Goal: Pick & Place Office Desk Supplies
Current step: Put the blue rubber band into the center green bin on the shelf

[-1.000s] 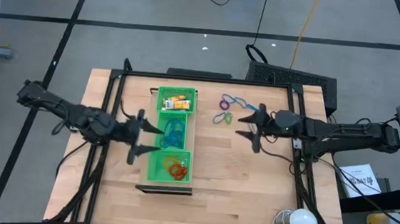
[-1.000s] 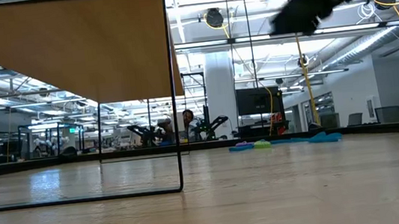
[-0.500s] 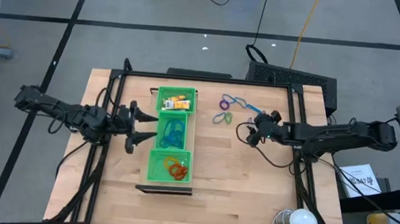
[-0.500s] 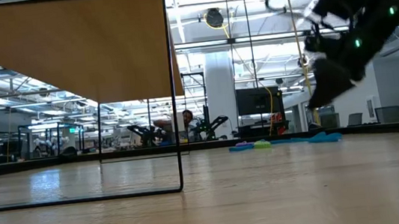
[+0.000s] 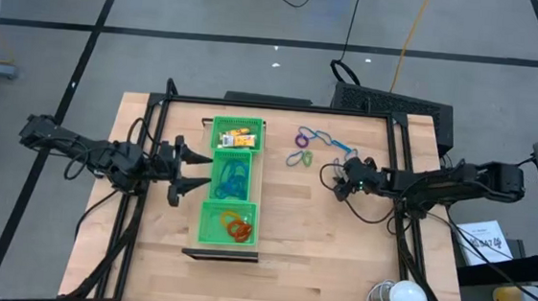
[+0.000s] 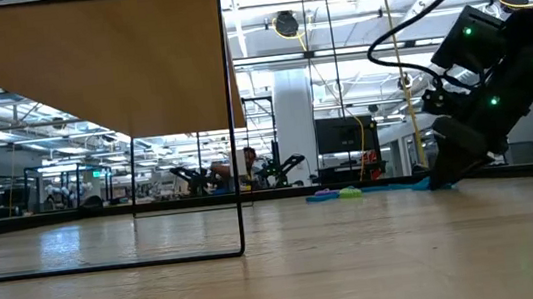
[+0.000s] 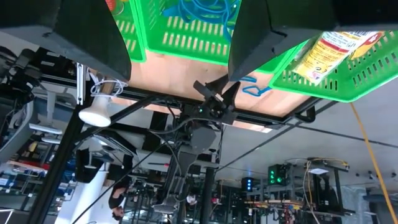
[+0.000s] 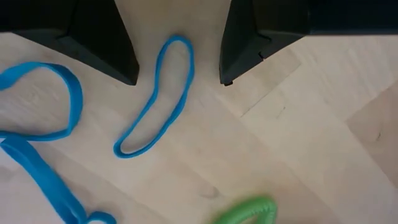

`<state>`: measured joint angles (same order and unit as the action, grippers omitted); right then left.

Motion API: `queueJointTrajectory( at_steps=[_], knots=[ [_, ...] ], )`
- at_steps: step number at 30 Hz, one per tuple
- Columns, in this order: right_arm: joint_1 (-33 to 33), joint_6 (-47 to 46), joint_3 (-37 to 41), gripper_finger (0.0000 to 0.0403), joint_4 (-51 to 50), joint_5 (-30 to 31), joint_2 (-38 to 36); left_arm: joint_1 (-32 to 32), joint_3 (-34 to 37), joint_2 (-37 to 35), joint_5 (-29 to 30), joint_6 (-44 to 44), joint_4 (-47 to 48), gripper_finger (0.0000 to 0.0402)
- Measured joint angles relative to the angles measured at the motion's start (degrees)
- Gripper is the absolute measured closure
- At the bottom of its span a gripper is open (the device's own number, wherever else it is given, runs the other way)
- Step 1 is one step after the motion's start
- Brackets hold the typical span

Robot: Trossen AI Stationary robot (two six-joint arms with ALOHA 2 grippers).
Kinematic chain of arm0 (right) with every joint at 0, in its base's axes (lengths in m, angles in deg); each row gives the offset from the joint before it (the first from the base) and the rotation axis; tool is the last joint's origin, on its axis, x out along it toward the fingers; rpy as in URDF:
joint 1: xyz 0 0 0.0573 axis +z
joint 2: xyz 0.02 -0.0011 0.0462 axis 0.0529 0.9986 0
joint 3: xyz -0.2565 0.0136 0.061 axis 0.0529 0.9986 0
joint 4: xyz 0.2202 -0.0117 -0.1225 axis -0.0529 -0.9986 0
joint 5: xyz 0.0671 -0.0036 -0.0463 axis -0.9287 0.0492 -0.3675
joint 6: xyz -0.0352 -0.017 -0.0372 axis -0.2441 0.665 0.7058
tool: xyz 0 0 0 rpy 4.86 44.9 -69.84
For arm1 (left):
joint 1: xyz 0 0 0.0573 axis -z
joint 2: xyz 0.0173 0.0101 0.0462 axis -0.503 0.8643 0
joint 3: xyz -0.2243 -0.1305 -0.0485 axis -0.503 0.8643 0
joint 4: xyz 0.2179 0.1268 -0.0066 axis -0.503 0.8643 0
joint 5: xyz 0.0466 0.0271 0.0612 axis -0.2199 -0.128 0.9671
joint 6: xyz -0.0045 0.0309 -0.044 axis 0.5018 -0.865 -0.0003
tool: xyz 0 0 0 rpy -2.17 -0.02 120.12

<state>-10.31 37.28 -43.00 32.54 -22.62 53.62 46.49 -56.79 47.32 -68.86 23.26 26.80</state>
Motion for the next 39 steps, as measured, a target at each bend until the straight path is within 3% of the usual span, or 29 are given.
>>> queueJointTrajectory(
  at_steps=[5,19,24,29,35,39],
  knots=[
    [-0.92,-1.29,0.91,0.0217,-0.01,0.49,0.48,0.00,0.00,0.00,0.02,0.00,-0.03,0.0121],
    [-1.01,0.72,1.13,0.0394,-0.85,0.15,0.59,0.00,0.00,0.00,0.02,0.02,-0.02,0.0121],
    [-0.96,3.40,1.31,0.0399,4.06,-0.38,0.25,0.00,0.00,0.02,0.04,0.20,-0.96,0.0121],
    [-0.88,8.55,1.36,0.0401,15.96,-2.21,-1.91,0.00,-0.02,0.02,0.04,0.28,-4.51,0.0121],
    [-0.04,15.61,1.35,0.0402,32.31,-10.90,-3.96,-0.06,-0.02,1.20,0.51,-0.17,-9.05,0.0121],
    [0.85,18.41,1.29,0.0402,35.18,-9.24,-4.64,-0.42,-0.02,3.57,1.75,-0.22,-11.13,0.0121]
  ],
)
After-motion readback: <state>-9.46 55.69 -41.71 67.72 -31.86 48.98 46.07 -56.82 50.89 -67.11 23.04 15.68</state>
